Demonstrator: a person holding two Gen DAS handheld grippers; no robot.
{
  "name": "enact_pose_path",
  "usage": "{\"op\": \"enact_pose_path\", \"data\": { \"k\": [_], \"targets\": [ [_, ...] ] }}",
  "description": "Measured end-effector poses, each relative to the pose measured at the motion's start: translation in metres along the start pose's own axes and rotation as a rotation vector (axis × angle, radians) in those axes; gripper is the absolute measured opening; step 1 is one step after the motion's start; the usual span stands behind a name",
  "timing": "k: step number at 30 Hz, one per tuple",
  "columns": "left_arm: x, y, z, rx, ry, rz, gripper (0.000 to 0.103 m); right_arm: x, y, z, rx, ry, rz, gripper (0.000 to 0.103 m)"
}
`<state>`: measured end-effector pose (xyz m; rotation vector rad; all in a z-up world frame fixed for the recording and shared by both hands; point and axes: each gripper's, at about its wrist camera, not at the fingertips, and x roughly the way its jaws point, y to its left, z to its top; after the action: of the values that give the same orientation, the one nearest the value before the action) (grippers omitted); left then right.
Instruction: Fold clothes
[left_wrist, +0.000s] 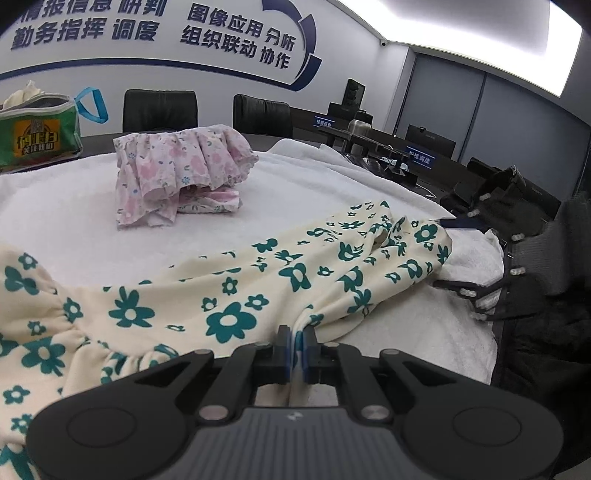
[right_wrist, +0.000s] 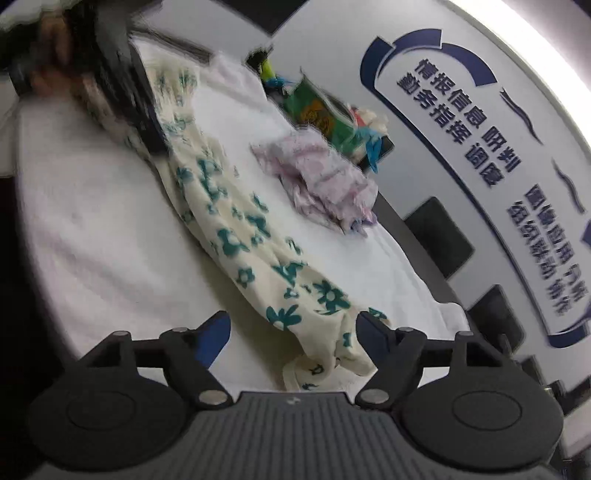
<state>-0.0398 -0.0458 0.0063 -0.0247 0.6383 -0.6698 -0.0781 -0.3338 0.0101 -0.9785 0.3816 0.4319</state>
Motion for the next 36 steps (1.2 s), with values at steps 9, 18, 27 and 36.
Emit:
{"op": "enact_pose_path", "data": {
  "k": [9,18,27,36],
  "targets": [
    [0.007,-0.001,-0.004,0.016,0.034,-0.025,0.005,0.068,0.018,-0.023,-0.515,0.039,-0.301,0.011],
    [0.008,-0.001,-0.004,0.015,0.035,-0.022,0.006,0.085,-0.008,-0.087,-0.648,0.314,-0.457,0.015],
    [-0.018,-0.027,-0.014,0.127,-0.023,0.102,0.026,0.028,-0.088,0.001,0.645,-0.104,0.070,0.016],
    [-0.146,0.020,-0.065,-0.060,-0.181,0.348,0.047,0.033,-0.068,0.039,0.739,-0.132,0.120,0.020]
  ]
}}
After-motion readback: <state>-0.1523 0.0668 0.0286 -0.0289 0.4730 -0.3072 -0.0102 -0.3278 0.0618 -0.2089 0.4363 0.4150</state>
